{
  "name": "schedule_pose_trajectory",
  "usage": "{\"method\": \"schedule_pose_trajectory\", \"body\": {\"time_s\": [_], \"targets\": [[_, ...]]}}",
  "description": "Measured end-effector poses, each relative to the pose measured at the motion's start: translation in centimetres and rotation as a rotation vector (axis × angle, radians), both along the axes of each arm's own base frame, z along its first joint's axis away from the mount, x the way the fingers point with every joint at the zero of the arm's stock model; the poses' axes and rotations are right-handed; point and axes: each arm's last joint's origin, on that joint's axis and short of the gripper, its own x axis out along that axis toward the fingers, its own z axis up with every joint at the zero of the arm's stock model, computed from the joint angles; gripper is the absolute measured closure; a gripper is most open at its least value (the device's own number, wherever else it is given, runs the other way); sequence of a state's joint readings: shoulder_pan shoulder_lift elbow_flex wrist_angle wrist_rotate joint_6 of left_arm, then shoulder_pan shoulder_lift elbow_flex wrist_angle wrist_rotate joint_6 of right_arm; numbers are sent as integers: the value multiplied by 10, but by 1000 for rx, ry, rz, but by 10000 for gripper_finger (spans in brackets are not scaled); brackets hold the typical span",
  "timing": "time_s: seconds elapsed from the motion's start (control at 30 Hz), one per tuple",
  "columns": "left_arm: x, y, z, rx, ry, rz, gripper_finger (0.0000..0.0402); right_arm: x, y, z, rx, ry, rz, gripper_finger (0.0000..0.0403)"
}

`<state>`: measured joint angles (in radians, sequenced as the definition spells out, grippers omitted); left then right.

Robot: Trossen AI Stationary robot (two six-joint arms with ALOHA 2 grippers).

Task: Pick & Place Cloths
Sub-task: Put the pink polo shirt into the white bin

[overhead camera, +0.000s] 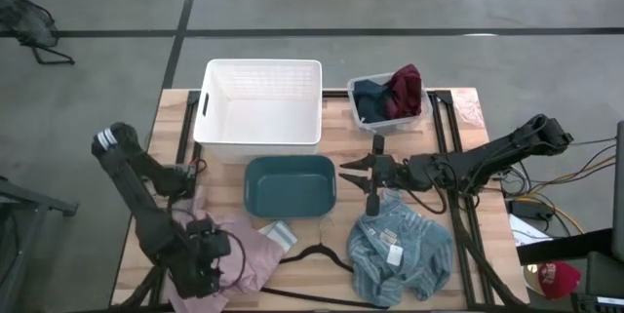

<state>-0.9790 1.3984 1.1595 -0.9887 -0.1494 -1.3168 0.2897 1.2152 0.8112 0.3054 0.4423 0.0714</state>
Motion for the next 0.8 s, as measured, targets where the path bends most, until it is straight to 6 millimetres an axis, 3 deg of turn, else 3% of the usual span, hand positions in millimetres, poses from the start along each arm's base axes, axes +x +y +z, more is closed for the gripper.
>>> {"method": "schedule_pose_trajectory", "body": {"time_s": [0.47, 0.67, 0.8], "targets": [[19, -34, -77, 156, 293, -30, 135, 0, 0, -1, -4, 1, -1, 344], [27, -37, -99, 224, 335, -82, 140, 0, 0, -1, -4, 2, -1, 363], [31, -38, -108, 248, 350, -126, 169, 0, 0, -1, -4, -2, -2, 370]]}}
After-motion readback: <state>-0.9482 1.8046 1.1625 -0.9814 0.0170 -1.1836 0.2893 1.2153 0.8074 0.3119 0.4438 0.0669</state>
